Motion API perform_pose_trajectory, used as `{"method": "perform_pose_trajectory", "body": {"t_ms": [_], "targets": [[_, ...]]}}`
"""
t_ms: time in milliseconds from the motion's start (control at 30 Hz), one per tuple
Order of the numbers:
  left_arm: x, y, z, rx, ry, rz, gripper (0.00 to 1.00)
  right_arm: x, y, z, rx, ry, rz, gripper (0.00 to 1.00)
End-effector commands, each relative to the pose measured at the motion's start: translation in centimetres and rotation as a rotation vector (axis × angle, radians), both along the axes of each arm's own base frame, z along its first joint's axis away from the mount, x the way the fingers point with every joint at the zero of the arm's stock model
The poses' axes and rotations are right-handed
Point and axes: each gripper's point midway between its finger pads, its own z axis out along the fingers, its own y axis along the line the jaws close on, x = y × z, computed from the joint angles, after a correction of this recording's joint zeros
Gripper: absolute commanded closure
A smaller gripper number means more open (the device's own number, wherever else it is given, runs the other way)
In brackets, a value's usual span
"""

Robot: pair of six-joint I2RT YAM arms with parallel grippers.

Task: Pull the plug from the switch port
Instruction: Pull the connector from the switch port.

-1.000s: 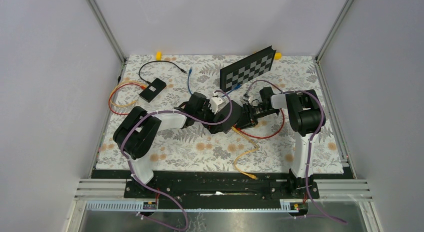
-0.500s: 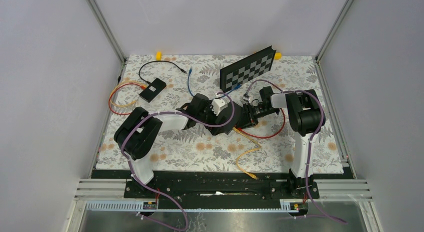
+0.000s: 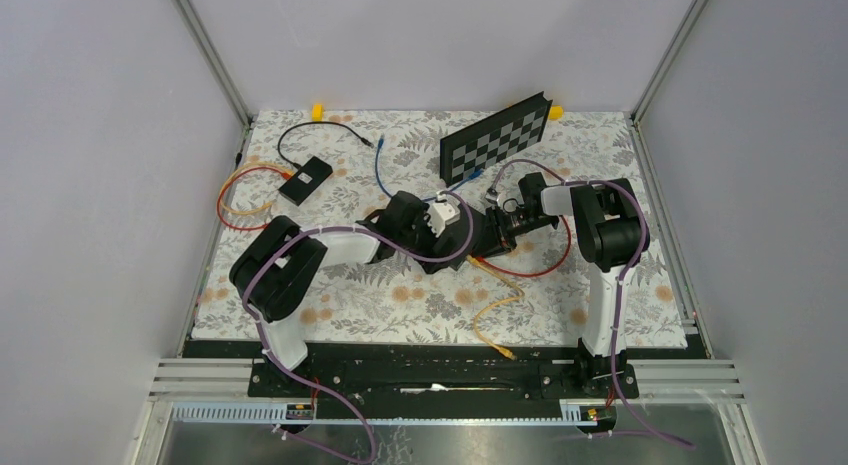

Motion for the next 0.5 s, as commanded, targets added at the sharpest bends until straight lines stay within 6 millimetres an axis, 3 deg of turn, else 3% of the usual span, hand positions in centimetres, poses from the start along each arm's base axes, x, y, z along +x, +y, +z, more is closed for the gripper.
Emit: {"method": "perform_pose_trajectory", "body": {"t_ms": [0,467], "targets": [[-4.46,-0.82,-1.97,0.016,0.103,-0.107,0.11,0.42,0.12,-2.46,-0.08,-0.049,0.035,0.66],[-5.34,-1.1,-2.18,0.031,0.085,-0.143,0.11,0.37,-0.14,-3.24,-0.108,-0.017,0.031,0.64]]}}
